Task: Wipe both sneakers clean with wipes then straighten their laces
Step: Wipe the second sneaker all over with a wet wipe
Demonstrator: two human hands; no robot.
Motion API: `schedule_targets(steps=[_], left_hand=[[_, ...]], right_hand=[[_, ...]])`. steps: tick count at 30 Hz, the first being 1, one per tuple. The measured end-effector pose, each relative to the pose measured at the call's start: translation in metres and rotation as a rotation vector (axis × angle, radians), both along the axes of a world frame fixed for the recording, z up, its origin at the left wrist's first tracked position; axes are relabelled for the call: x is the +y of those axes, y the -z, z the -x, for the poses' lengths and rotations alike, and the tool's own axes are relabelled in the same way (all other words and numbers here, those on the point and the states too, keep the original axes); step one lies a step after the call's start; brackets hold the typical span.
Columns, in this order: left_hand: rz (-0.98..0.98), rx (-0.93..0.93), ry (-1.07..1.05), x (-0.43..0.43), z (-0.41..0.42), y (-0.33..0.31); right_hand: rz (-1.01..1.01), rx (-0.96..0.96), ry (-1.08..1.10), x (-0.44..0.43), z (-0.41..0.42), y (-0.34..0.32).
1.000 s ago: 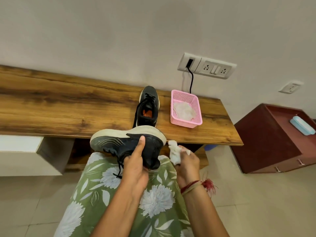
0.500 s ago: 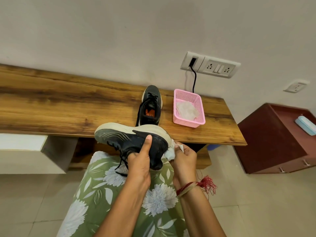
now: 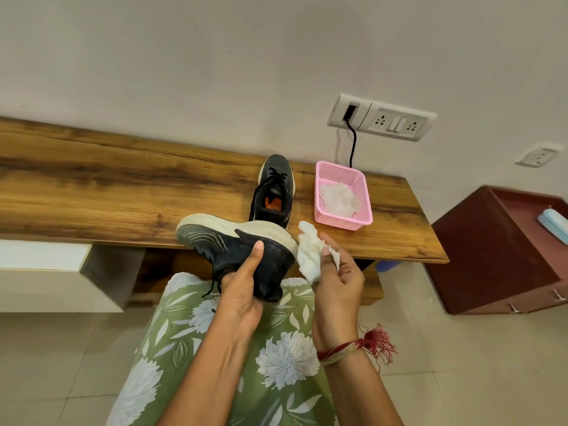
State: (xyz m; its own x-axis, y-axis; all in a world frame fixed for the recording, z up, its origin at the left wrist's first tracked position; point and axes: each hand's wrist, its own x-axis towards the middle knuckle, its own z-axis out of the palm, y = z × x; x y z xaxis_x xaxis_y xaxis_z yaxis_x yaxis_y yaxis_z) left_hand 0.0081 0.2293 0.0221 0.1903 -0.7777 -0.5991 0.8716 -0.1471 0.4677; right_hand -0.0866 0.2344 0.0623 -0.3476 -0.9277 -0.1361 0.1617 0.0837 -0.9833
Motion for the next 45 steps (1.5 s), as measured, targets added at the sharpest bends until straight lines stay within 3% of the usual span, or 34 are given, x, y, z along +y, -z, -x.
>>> schedule_targets(steps=[7, 12, 19, 25, 29, 39, 45], left_hand=[[0.067, 0.179, 0.045, 0.002, -0.018, -0.009], [0.052, 0.418, -0.081, 0.001, -0.032, 0.001], [-0.093, 0.446, -0.148, -0.005, -0.035, 0.001], [-0.052, 0.172, -0.100, -0.007, -0.023, -0.009], [-0.015, 0.164, -0.110, -0.007, -0.014, -0.014], [0.044, 0.155, -0.135, -0.007, -0.019, -0.012], [-0.015, -0.075, -0.207, -0.005, -0.002, -0.004]], right_hand=[[-0.207, -0.355, 0.047, -0.006, 0.018, -0.004], [-0.413, -0.406, -0.029, -0.004, 0.020, 0.007], [-0.465, -0.488, -0.078, -0.006, 0.005, 0.019], [-0.496, -0.666, -0.161, -0.005, 0.003, 0.024], [-0.562, -0.814, -0.206, -0.004, -0.003, 0.025], [-0.555, -0.705, -0.146, -0.008, -0.004, 0.011], [-0.424, -0.581, -0.270, -0.007, -0.011, -0.008]])
